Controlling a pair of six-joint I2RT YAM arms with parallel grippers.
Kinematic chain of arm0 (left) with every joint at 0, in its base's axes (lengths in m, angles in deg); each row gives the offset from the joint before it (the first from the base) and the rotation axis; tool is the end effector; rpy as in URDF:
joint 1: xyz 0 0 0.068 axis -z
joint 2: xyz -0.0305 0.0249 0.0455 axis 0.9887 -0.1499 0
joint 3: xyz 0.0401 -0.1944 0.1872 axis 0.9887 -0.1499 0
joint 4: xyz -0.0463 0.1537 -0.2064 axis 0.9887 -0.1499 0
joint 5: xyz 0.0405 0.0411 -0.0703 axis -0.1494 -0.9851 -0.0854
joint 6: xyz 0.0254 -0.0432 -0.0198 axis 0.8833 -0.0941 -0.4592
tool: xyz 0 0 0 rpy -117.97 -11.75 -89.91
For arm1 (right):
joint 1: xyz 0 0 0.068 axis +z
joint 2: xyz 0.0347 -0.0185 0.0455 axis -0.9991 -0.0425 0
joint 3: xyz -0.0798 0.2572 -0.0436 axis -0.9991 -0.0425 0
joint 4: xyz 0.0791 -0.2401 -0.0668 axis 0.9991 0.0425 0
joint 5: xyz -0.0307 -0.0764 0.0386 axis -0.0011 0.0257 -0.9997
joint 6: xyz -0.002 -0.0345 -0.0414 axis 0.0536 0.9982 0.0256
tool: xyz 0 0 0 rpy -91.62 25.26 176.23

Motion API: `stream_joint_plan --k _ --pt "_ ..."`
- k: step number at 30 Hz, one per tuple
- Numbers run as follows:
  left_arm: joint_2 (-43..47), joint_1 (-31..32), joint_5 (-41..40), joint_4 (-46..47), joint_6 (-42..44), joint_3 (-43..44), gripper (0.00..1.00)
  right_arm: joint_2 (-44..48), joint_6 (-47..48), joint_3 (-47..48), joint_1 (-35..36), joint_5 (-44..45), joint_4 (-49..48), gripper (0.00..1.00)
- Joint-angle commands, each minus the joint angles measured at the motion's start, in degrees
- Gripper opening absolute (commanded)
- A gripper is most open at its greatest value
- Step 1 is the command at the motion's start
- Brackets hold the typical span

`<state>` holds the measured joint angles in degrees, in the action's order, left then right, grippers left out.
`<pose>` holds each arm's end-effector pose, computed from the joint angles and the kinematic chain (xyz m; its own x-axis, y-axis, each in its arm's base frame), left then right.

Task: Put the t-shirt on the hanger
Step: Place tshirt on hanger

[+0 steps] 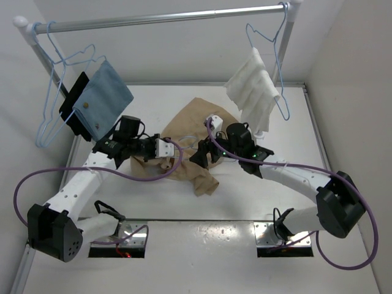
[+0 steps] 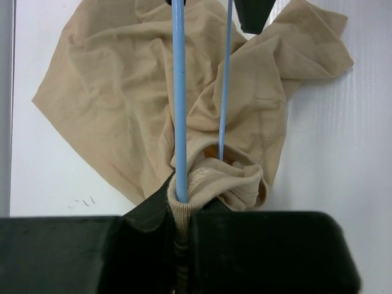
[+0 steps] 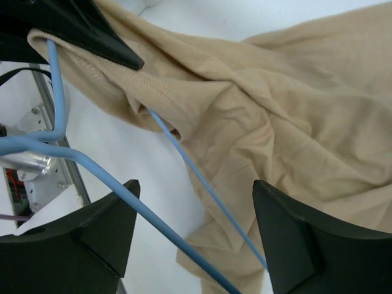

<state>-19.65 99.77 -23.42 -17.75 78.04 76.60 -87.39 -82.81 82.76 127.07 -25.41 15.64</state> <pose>0.2117 -0.0940 0.2885 0.2204 0.6294 -0.7452 0.9238 0.1105 0.3666 0.2249 0.2011 0.2456 -0.5348 -0.0600 -0.8428 -0.7105 0.5718 0.4102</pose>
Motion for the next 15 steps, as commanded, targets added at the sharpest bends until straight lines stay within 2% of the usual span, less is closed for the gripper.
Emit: stream_joint_plan --k 1,7,9,12,15 --pt "1.97 0.50 0.86 3.15 -0.82 -0.78 0.00 0.19 -0.77 4.10 -0.22 -1.02 2.16 0.75" --pt "3.03 0.50 -1.07 3.68 -0.82 -1.31 0.00 1.95 0.55 6.66 -0.22 -3.92 7.43 0.80" --pt "2.51 0.50 -3.88 7.18 -6.06 -1.31 0.00 2.56 0.55 7.80 -0.22 -3.66 10.50 0.82" --pt "1.98 0.50 -8.10 11.22 -11.09 -1.31 0.00 4.23 -2.42 9.03 -0.22 2.21 10.43 0.88" --pt "1.97 0.50 -10.92 13.07 -16.01 -1.31 0.00 5.03 -6.99 12.45 -0.22 13.45 10.43 0.93"
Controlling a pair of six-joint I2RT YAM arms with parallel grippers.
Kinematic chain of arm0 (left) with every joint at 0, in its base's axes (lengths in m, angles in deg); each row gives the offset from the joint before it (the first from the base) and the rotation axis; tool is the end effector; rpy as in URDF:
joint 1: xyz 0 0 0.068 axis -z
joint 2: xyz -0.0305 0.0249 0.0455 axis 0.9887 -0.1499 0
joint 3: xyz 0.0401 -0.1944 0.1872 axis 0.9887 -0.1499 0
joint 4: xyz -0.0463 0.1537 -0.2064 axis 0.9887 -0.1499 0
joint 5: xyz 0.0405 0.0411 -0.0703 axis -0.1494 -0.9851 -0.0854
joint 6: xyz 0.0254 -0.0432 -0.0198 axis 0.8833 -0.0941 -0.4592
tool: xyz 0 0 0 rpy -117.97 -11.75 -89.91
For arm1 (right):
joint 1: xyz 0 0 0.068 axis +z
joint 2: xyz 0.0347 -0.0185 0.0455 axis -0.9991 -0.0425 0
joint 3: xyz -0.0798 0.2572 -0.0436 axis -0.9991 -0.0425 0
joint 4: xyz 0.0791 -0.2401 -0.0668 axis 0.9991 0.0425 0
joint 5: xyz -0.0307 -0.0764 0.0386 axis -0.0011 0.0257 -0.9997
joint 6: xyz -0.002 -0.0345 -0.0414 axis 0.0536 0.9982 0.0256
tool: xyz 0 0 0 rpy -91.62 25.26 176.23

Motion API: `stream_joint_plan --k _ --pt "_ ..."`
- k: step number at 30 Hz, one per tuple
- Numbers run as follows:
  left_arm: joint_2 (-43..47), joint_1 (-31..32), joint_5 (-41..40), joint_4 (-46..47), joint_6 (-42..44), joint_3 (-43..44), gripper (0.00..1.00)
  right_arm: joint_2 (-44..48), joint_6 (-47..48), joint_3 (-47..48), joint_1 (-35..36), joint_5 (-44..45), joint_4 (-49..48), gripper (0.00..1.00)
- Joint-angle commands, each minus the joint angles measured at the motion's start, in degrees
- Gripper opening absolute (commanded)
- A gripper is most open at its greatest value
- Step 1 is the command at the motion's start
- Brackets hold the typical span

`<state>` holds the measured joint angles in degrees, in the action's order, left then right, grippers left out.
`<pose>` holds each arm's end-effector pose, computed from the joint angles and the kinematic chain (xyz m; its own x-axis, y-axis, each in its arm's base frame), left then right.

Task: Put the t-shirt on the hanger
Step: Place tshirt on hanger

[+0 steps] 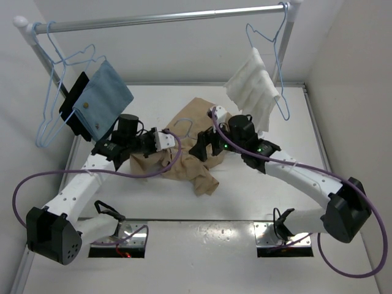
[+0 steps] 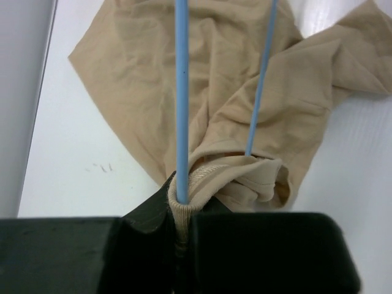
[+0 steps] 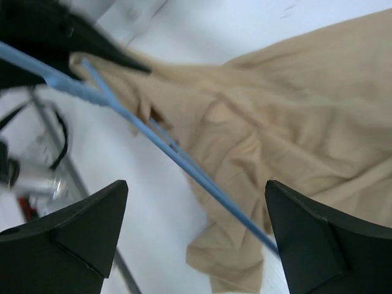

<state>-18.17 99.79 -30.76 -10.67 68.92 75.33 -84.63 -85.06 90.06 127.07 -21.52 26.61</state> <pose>0.2172 -0.0920 0.2943 0.1266 0.6456 -0.7531 0.8769 0.2821 0.3892 0.2257 0.1987 0.2835 -0.5610 -0.0269 -0.8274 -0.6529 0.6288 0.4223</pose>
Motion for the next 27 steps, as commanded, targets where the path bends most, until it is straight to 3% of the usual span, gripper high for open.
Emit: stream_joint_plan --k 1,4,8,15,20,24,27 --pt "1.01 0.48 -4.10 6.61 -7.95 -0.65 0.00 2.27 -5.71 6.47 -0.74 15.16 0.24 0.94" --pt "0.41 0.48 -6.65 7.14 -12.43 -1.18 0.00 1.75 -6.77 12.00 -0.75 21.35 3.22 0.94" --pt "-1.09 0.48 -11.30 8.98 -19.54 -0.66 0.00 0.51 -6.78 17.46 -0.75 21.99 7.71 0.94" --pt "-2.14 0.48 -15.35 10.91 -25.62 1.19 0.00 6.14 -8.62 11.32 -0.13 21.46 4.55 0.82" --pt "-2.15 1.00 -18.07 10.92 -27.74 1.80 0.00 5.96 -10.38 10.18 0.40 16.11 5.96 0.68" --pt "-3.47 1.01 -18.61 12.50 -31.68 2.32 0.00 1.76 -12.40 10.17 0.92 4.62 2.89 0.65" --pt "-3.47 1.01 -17.38 13.90 -33.36 2.33 0.00 -2.64 -12.93 11.75 1.54 1.87 2.36 0.65"
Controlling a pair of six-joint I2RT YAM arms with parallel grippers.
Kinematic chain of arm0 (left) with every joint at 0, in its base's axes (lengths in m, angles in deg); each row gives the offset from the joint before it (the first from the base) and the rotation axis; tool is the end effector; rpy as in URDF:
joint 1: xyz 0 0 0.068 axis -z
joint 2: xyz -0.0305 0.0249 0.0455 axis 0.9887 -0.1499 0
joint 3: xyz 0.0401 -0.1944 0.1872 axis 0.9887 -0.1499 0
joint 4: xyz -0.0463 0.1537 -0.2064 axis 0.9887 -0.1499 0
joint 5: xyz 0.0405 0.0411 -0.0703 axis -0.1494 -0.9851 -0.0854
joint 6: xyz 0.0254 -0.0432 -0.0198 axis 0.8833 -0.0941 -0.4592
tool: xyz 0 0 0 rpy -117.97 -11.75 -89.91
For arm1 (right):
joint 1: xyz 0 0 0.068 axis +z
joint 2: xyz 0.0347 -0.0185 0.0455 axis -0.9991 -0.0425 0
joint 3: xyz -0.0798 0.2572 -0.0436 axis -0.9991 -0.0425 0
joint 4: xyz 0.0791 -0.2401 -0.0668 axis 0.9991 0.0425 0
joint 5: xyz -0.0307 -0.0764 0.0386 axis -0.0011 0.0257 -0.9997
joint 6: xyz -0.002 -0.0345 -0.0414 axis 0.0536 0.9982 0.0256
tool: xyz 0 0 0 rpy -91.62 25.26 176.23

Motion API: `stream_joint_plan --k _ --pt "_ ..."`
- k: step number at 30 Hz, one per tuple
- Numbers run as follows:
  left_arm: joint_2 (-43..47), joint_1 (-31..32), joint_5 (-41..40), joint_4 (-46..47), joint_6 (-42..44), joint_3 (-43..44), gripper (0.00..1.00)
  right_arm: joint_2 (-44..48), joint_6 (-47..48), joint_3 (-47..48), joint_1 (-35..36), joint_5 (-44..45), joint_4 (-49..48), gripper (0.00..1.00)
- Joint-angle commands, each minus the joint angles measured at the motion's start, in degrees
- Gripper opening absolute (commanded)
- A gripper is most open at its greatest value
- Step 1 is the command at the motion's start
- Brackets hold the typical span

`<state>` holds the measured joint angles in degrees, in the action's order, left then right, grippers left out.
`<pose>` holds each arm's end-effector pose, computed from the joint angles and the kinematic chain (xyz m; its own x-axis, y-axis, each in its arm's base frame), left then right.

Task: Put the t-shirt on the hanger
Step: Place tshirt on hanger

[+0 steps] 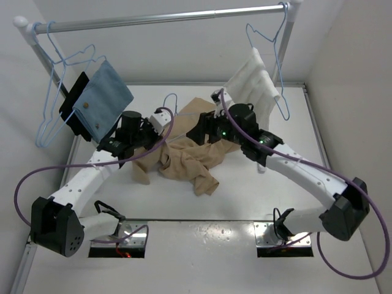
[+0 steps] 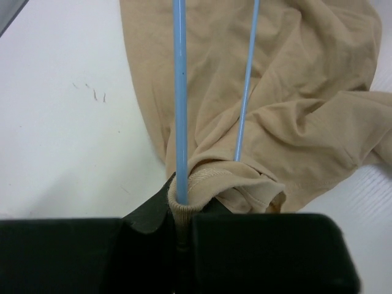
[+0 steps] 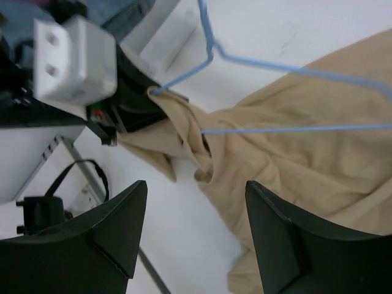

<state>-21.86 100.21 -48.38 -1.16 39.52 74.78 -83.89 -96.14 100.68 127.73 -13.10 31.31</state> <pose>0.2431 -0.0921 0.2882 -0.3069 0.4677 -0.8289 0.6581 0.7335 0.1701 0.2310 0.2010 0.3439 -0.5648 0.2020 -0.8001 -0.5173 0.6687 0.5340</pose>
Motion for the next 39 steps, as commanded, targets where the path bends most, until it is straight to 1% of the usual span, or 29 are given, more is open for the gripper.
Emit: stream_joint_plan --k 1,5,9,13,14,16,17,18,19,23,27,28,33,35,39 --pt "0.23 0.59 0.24 4.40 -5.10 2.88 0.00 -4.44 -2.98 1.74 1.49 -6.56 -2.95 0.65" --pt "0.23 0.59 0.24 4.92 -5.90 2.88 0.00 -9.62 -4.57 2.27 2.64 -7.35 -5.59 0.66" --pt "0.23 0.59 0.24 6.33 -6.51 2.88 0.00 -11.65 -8.08 0.96 4.22 -7.35 -7.96 0.66" --pt "0.23 0.59 0.24 7.39 -7.13 2.88 0.00 -14.99 -8.88 0.95 4.75 -5.77 -8.50 0.65" --pt "0.23 0.59 0.24 7.39 -7.13 2.88 0.00 -16.13 -8.27 0.95 4.75 -4.81 -8.50 0.63" --pt "0.23 0.59 -0.29 6.16 -7.13 4.19 0.00 -17.19 -8.26 0.26 4.75 -4.28 -11.21 0.49" --pt "0.23 0.59 -0.29 5.64 -7.13 4.19 0.00 -17.19 -8.26 0.25 4.75 -5.14 -14.96 0.44" --pt "0.23 0.59 -0.29 5.11 -7.13 4.80 0.00 -18.06 -8.26 -0.44 4.75 -5.15 -16.65 0.41" --pt "0.23 0.59 -0.29 4.49 -7.13 4.81 0.00 -18.85 -8.26 -0.45 4.75 -5.15 -19.80 0.41" --pt "0.23 0.59 -0.81 4.49 -7.13 4.81 0.00 -22.02 -9.67 -0.98 4.75 -5.15 -24.48 0.38" --pt "0.23 0.59 -0.81 4.49 -7.13 5.34 0.00 -25.62 -10.29 0.34 4.75 -4.01 -22.57 0.34" --pt "0.23 0.59 -0.81 4.49 -7.13 5.34 0.00 -25.63 -10.29 0.34 4.75 -2.35 -22.56 0.32" --pt "0.75 0.59 -0.81 4.49 -6.08 5.86 0.00 -24.14 -10.81 -4.23 4.75 1.61 -21.51 0.30" --pt "0.06 0.59 -0.81 4.49 -6.08 6.39 0.00 -24.14 -10.29 -4.84 4.75 1.62 -20.89 0.30" --pt "-0.48 0.59 -0.81 4.49 -6.08 7.01 0.00 -26.68 -10.29 -5.37 4.75 -3.90 -24.40 0.30"
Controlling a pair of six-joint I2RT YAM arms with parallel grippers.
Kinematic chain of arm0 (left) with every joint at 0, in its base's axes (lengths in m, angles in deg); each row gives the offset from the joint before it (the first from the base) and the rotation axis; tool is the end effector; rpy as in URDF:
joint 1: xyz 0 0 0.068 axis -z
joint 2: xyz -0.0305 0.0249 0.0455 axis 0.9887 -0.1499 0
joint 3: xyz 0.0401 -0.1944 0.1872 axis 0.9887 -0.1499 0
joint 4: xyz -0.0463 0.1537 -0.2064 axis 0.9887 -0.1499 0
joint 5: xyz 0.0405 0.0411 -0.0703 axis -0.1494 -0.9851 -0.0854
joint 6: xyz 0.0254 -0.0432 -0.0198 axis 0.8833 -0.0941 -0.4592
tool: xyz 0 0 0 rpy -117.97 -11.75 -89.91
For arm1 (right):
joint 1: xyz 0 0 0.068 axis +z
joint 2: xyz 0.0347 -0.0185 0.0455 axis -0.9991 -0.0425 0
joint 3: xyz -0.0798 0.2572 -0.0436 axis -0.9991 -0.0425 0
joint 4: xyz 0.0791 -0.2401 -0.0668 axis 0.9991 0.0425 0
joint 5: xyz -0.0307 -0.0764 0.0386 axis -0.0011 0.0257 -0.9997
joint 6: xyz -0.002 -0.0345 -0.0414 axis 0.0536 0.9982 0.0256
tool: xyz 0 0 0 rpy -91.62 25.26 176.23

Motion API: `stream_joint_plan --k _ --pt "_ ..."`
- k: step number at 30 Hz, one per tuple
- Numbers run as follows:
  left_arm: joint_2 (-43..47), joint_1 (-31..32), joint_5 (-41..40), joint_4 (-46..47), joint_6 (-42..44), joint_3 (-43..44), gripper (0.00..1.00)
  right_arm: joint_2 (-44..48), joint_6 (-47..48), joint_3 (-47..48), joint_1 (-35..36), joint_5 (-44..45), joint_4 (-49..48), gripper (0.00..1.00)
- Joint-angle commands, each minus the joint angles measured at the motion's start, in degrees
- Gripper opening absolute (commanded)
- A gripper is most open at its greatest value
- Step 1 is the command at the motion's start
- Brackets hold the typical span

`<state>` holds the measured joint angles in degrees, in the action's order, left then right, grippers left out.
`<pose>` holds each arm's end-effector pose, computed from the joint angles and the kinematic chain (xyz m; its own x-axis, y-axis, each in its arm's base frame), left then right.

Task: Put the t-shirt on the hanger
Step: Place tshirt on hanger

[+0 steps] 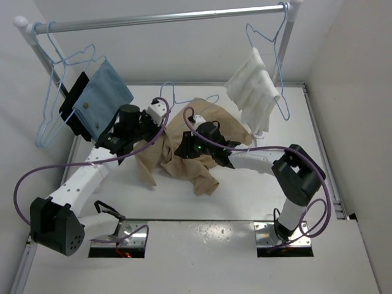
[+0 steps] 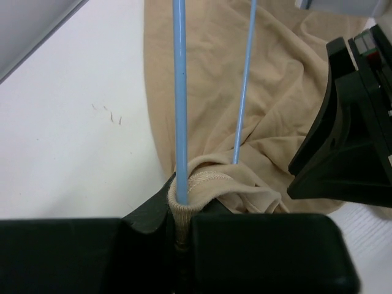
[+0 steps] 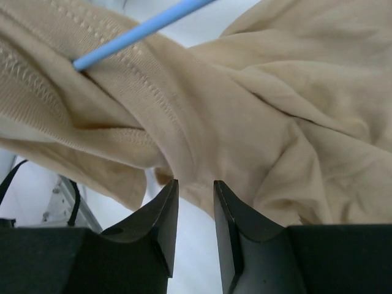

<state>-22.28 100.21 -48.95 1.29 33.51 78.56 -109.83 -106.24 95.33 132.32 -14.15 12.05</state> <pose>0.2503 -0.0942 0.3132 -0.2930 0.3612 -0.8852 0.6057 0.7865 0.1205 0.2679 0.2730 0.1963 -0.7745 0.1573 -0.6127 -0.3687 0.6747 0.6394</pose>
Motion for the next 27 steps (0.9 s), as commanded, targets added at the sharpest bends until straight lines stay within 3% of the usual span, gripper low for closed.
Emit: stream_joint_plan --k 1,6,9,12,21,27 --pt "-0.06 0.59 -0.25 2.04 0.63 3.22 0.00 -0.74 -0.19 -0.02 0.16 -3.65 -6.19 0.30" --pt "-1.12 0.59 -0.86 2.56 1.17 3.75 0.00 0.84 -0.71 -3.00 0.16 -5.86 -9.01 0.37" --pt "-1.12 0.59 -0.86 2.57 1.17 3.75 0.00 1.90 -1.33 -2.93 0.78 -1.83 -6.92 0.44" --pt "-1.12 0.59 -0.86 3.09 1.17 3.75 0.00 0.23 -3.35 -1.52 1.30 1.00 -2.95 0.45" --pt "-0.59 0.59 -0.33 3.09 1.17 2.70 0.00 -1.44 -4.41 -0.98 1.92 -1.73 -8.13 0.51" --pt "-0.59 0.59 -0.33 3.62 1.17 2.70 0.00 -3.46 -5.72 0.68 3.67 2.75 -6.74 0.51"
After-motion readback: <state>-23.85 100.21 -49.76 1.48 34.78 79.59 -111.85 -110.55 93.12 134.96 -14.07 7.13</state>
